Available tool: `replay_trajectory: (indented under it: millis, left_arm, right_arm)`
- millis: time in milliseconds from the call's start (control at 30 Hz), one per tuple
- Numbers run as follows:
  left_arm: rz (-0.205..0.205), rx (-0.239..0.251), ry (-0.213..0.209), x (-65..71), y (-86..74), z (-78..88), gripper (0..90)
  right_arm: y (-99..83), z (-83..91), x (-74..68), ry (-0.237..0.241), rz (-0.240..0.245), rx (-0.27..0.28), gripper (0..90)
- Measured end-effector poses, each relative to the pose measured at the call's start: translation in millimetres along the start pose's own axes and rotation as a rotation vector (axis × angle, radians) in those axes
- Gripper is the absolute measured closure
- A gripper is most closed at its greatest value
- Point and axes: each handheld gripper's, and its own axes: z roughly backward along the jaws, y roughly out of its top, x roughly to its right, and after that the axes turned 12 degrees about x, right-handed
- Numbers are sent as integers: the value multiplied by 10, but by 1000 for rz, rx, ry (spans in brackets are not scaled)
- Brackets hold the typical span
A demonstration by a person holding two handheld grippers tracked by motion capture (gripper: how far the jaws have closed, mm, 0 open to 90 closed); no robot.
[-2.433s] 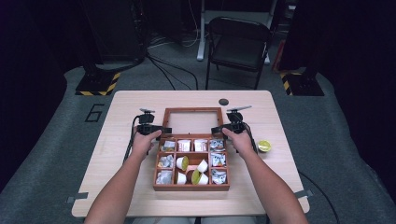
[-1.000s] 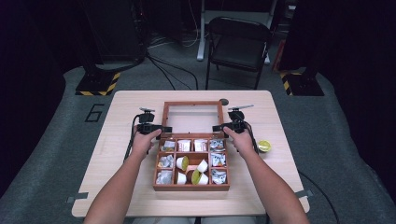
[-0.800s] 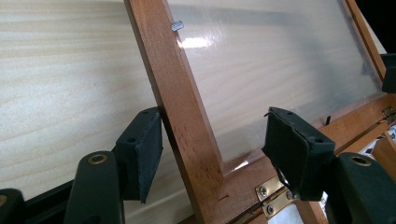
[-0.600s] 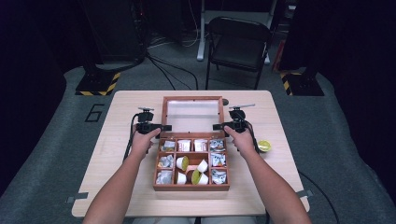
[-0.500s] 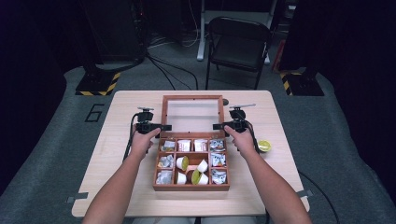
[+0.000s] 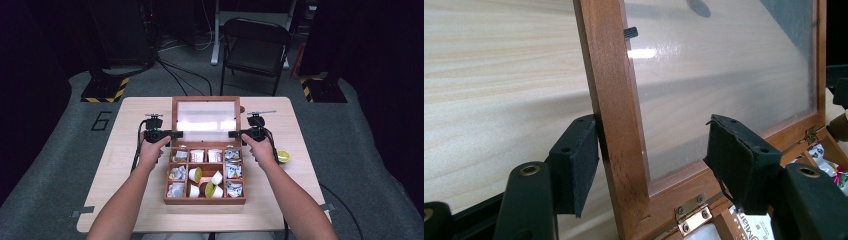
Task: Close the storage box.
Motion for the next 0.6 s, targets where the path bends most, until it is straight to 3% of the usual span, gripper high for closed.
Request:
replay_trajectory:
  millis: [67,167,200,600]
  left_arm:
    - [10,10,3,21,5,10,376]
    - [-10,12,-6,20,20,37,376]
    - [6,22,-2,39,21,43,376]
    - [-29,39,-17,90,55,142,376]
  right_arm:
    - [3,11,-12,1,-1,2,343]
    - [12,35,-30,4,0,4,343]
    - [15,44,-36,3,2,6,343]
    - [35,140,-99,14,27,20,343]
